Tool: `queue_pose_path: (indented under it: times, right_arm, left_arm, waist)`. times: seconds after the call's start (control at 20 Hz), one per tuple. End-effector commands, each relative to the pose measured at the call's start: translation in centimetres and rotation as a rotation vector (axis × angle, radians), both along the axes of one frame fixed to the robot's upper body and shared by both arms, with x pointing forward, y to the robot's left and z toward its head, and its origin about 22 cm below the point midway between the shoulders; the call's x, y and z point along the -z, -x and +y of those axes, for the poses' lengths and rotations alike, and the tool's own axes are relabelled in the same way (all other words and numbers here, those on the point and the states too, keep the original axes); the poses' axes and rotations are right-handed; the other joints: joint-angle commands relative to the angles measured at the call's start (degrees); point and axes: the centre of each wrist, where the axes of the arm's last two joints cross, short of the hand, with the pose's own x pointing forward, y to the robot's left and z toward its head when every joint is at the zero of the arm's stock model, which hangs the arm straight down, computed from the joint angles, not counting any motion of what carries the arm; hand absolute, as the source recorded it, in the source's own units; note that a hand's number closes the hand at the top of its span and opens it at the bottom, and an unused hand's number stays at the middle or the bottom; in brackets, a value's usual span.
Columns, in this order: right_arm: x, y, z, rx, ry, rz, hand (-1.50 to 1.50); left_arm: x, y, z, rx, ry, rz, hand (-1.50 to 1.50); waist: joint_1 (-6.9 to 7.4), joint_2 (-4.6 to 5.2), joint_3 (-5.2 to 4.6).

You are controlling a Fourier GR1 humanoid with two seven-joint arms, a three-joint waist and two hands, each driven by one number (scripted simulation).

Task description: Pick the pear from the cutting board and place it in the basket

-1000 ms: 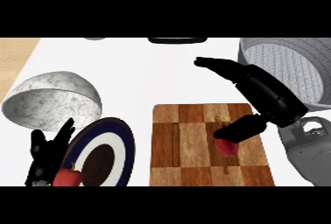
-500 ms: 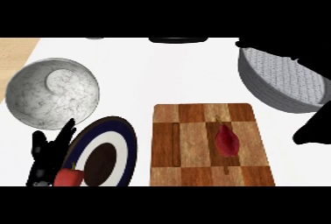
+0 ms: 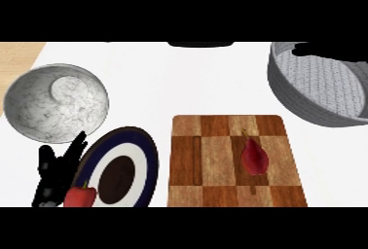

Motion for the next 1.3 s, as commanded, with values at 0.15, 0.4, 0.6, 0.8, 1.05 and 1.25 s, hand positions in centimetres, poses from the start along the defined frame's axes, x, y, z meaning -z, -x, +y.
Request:
queue_pose_path:
  times: [0.15, 0.4, 0.6, 0.8, 1.05, 1.25]
  right_arm:
    - [2.6, 1.2, 0.5, -0.019, 0.007, 0.046, -1.5]
    - [5.6, 1.8, 1.6, -0.007, -0.054, 0.041, -1.5]
    - [8.9, 1.8, 2.4, -0.011, -0.066, 0.038, -1.5]
    - [11.9, 0.5, 2.8, 0.003, -0.064, 0.062, -1.5]
    - [15.0, 0.3, 3.9, 0.015, 0.031, 0.066, -1.5]
    - [17.2, 0.7, 3.5, 0.002, 0.021, 0.078, -1.5]
  left_arm:
    - [1.9, 0.8, -0.9, 0.012, 0.043, 0.091, 0.0]
    - [0.9, 2.5, -1.1, -0.005, 0.024, 0.083, 0.0]
    - [1.9, 2.0, -0.6, 0.004, 0.014, 0.094, 0.0]
    - [1.8, 0.0, -1.2, 0.004, 0.034, 0.096, 0.0]
    - [1.0, 1.1, -0.2, 0.004, 0.027, 0.082, 0.0]
    - [3.2, 1.8, -0.2, 0.008, 0.033, 0.096, 0.0]
  waist:
    - [-0.22, 0.36, -0.38]
    - [0.28, 0.29, -0.33]
    - [0.38, 0.47, -0.32]
    - [0.44, 0.67, -0.32]
    - [0.63, 0.55, -0.32]
    - [0.29, 0.55, -0.34]
